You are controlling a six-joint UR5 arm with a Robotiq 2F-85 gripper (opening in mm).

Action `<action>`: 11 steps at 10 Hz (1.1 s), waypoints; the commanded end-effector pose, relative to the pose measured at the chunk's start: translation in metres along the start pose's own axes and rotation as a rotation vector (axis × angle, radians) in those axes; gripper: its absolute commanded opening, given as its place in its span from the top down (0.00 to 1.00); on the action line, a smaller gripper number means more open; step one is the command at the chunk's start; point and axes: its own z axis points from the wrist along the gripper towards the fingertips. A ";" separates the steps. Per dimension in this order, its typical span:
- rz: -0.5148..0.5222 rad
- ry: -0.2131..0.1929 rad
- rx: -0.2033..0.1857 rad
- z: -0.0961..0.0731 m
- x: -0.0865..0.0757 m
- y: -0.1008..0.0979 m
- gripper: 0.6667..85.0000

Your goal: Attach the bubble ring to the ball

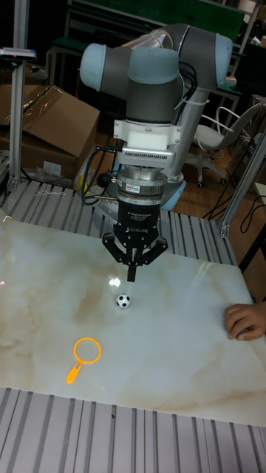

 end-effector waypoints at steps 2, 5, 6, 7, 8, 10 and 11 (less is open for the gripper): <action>-0.008 0.016 0.033 -0.011 -0.006 -0.005 0.99; -0.032 -0.048 0.018 -0.011 -0.023 -0.001 0.99; -0.041 -0.057 0.024 -0.011 -0.025 -0.002 0.99; -0.041 -0.011 0.035 -0.011 -0.013 -0.005 0.99; -0.043 0.038 0.060 -0.011 -0.001 -0.012 0.99; -0.032 0.068 0.105 -0.012 0.007 -0.024 0.99; -0.032 0.049 0.121 -0.013 0.002 -0.028 0.99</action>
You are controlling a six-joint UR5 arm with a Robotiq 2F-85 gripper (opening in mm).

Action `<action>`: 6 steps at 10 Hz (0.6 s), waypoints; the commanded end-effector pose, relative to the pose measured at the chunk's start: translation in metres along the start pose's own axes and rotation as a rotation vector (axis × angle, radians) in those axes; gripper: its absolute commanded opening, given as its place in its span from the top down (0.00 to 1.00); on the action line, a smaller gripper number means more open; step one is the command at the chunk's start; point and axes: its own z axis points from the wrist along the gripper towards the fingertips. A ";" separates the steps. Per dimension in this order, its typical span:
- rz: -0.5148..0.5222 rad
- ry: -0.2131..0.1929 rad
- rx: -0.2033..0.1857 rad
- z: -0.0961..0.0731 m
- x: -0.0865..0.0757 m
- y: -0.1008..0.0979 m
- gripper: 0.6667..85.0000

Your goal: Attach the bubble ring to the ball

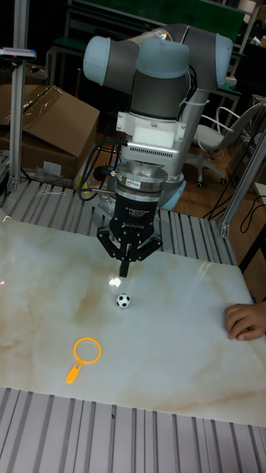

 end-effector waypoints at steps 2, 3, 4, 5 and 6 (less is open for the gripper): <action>0.037 0.016 0.031 -0.002 0.004 -0.009 0.99; 0.042 -0.007 0.039 -0.002 -0.002 -0.011 0.99; 0.037 -0.033 0.032 -0.002 -0.009 -0.009 0.99; 0.025 -0.033 0.051 -0.002 -0.009 -0.014 0.99; 0.012 -0.028 0.064 -0.002 -0.007 -0.017 0.99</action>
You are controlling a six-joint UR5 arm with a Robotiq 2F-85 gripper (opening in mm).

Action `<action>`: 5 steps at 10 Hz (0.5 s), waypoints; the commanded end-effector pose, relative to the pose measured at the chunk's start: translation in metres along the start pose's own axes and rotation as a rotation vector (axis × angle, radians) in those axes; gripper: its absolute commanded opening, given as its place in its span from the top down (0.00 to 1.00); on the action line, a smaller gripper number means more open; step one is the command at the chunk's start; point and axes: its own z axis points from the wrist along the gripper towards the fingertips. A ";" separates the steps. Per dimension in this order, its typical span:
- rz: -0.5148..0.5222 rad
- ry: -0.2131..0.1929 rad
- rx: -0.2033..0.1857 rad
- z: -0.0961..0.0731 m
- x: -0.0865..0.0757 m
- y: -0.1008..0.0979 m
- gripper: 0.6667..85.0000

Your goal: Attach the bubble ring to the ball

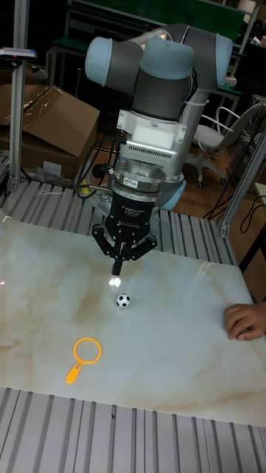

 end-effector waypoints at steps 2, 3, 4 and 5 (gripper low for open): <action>-0.006 0.013 0.012 0.041 -0.026 -0.010 0.99; -0.005 0.010 0.014 0.058 -0.035 -0.012 0.99; 0.004 0.002 -0.003 0.077 -0.044 -0.009 0.99; -0.003 -0.013 0.000 0.101 -0.055 -0.009 0.99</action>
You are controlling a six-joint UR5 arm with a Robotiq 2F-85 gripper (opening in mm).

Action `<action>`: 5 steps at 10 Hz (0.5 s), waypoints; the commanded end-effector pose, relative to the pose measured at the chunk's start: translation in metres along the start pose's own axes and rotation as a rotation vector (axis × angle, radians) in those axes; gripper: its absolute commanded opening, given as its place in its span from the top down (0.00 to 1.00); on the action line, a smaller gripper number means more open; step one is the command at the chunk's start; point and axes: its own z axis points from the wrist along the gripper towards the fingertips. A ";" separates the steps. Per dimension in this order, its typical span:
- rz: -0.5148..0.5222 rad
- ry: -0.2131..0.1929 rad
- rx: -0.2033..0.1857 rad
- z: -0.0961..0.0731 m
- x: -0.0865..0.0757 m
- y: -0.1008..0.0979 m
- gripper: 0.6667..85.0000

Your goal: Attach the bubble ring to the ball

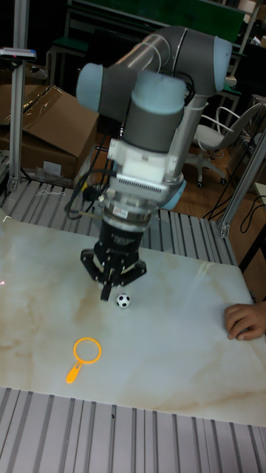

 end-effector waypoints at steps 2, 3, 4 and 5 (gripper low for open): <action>0.007 -0.031 -0.021 0.073 -0.028 0.003 0.99; 0.014 -0.037 -0.041 0.081 -0.028 0.006 0.99; 0.012 -0.039 -0.044 0.084 -0.024 0.000 0.99; 0.018 -0.011 -0.047 0.085 -0.017 0.001 0.99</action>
